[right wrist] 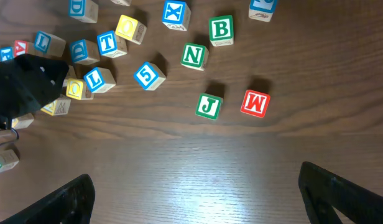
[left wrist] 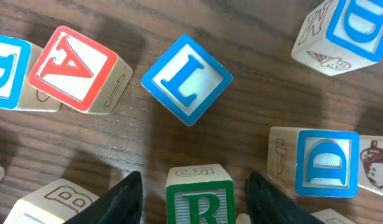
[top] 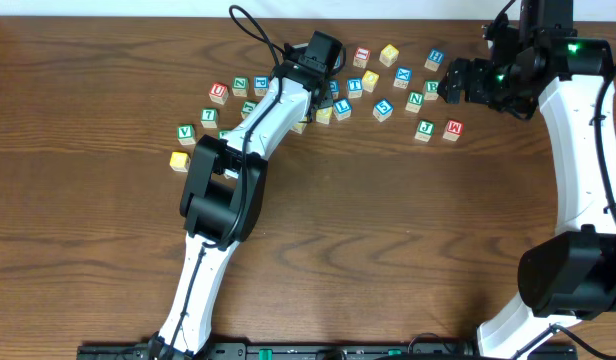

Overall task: Spell out ROBOT
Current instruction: 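Lower the left gripper and close it on the green R block, then lift the green R block and carry it toward the open table center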

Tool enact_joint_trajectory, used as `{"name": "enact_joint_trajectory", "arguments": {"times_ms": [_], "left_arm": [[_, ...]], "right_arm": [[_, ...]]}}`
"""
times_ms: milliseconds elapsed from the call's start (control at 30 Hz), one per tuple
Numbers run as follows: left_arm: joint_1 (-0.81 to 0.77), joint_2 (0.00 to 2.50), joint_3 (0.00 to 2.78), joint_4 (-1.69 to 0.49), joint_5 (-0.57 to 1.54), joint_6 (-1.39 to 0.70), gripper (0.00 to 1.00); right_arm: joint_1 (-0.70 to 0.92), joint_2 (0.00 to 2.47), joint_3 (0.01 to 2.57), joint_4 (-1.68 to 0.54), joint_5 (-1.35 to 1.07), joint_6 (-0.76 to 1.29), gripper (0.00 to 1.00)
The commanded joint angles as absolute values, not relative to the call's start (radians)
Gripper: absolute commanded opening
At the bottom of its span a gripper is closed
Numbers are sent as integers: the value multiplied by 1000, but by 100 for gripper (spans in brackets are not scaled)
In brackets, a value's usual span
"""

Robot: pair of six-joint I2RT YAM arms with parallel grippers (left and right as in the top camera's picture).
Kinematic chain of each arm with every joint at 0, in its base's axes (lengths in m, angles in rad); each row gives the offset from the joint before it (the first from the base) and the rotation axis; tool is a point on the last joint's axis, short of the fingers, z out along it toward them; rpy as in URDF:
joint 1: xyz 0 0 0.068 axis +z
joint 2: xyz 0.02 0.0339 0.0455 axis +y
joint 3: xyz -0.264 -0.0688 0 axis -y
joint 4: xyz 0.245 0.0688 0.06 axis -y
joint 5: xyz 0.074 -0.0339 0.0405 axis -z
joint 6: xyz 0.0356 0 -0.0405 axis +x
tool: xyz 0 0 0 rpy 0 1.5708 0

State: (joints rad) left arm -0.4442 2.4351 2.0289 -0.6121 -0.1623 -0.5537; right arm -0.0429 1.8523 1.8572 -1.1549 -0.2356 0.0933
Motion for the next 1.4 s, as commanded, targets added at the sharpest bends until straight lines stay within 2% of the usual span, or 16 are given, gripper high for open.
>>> {"name": "enact_joint_trajectory", "arguments": {"times_ms": [0,433,1300,1367], "left_arm": [[-445,2464,2017,-605,-166,-563,49],[-471,2465,2015,-619,-166,-582,43],[-470,2465,1985,-586,-204,-608,41],[-468,2465,1985,-580,-204,-608,38]], "right_arm": [[-49,1853,1869,-1153,-234,80,99],[-49,1853,1862,-1153,-212,80,99],[-46,1853,1862,-1157,-212,80,99],[-43,1853,1862,-1157,-212,80,99]]}}
